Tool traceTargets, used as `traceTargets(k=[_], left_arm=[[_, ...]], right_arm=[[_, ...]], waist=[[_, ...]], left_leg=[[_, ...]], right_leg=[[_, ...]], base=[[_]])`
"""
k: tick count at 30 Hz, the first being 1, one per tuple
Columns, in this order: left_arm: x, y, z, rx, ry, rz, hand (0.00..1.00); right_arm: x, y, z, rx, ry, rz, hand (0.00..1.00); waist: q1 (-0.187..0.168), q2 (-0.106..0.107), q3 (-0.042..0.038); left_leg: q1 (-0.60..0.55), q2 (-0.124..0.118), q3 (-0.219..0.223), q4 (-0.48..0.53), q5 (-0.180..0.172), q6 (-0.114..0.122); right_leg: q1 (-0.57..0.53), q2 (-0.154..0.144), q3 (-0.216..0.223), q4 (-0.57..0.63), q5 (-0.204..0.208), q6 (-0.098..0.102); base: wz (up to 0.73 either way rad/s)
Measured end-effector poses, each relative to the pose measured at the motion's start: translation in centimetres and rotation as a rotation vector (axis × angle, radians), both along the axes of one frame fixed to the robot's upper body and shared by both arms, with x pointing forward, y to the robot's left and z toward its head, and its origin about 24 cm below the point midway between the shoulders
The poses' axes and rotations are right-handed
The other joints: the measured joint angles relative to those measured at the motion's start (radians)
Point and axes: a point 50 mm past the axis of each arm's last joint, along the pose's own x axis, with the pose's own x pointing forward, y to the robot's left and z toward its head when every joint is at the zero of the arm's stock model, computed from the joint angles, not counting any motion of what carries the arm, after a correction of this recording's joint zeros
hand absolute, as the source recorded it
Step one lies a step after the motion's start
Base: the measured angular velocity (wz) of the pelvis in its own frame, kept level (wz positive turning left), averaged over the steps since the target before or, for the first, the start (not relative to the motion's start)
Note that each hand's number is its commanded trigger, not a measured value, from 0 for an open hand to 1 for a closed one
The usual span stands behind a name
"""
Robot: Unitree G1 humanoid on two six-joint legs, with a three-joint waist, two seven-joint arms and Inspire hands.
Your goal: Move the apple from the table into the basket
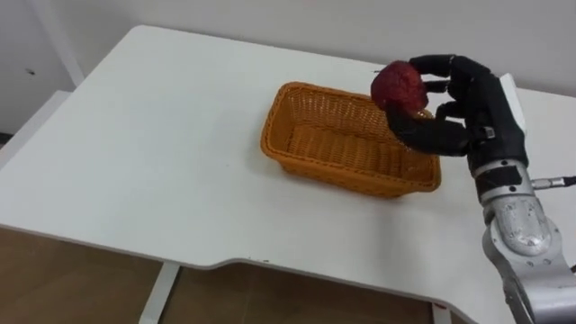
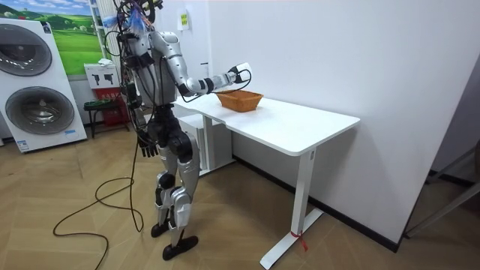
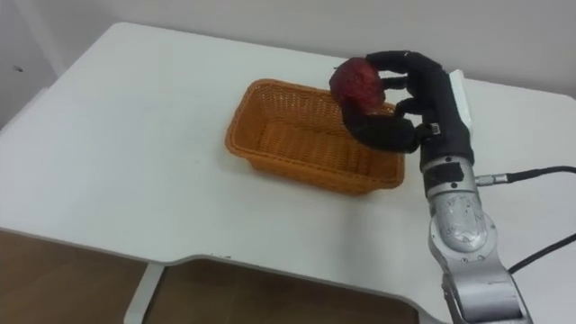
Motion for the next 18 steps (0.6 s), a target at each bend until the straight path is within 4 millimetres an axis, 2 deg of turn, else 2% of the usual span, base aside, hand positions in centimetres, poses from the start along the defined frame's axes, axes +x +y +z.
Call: traceTargets(k=[14, 18], left_arm=[[-0.1, 0.0, 0.0, 0.005, 0.001, 0.001, 0.0], [-0.1, 0.1, 0.0, 0.006, 0.001, 0.001, 0.0]], right_arm=[[0.0, 0.0, -0.1, 0.009, 0.006, -0.003, 0.0], [0.0, -0.4, -1.1, 0.005, 0.044, -0.023, 0.0]], waist=[[-0.002, 0.003, -0.0025], [-0.002, 0.003, -0.0031]], left_leg=[[0.005, -0.002, -0.01, 0.011, 0.0, 0.001], [0.005, -0.002, -0.01, 0.016, 0.0, 0.001]], right_leg=[[0.014, -0.001, -0.001, -0.001, 0.0, 0.0], [0.018, -0.001, -0.001, -0.001, 0.0, 0.0]], base=[[0.02], [0.0]])
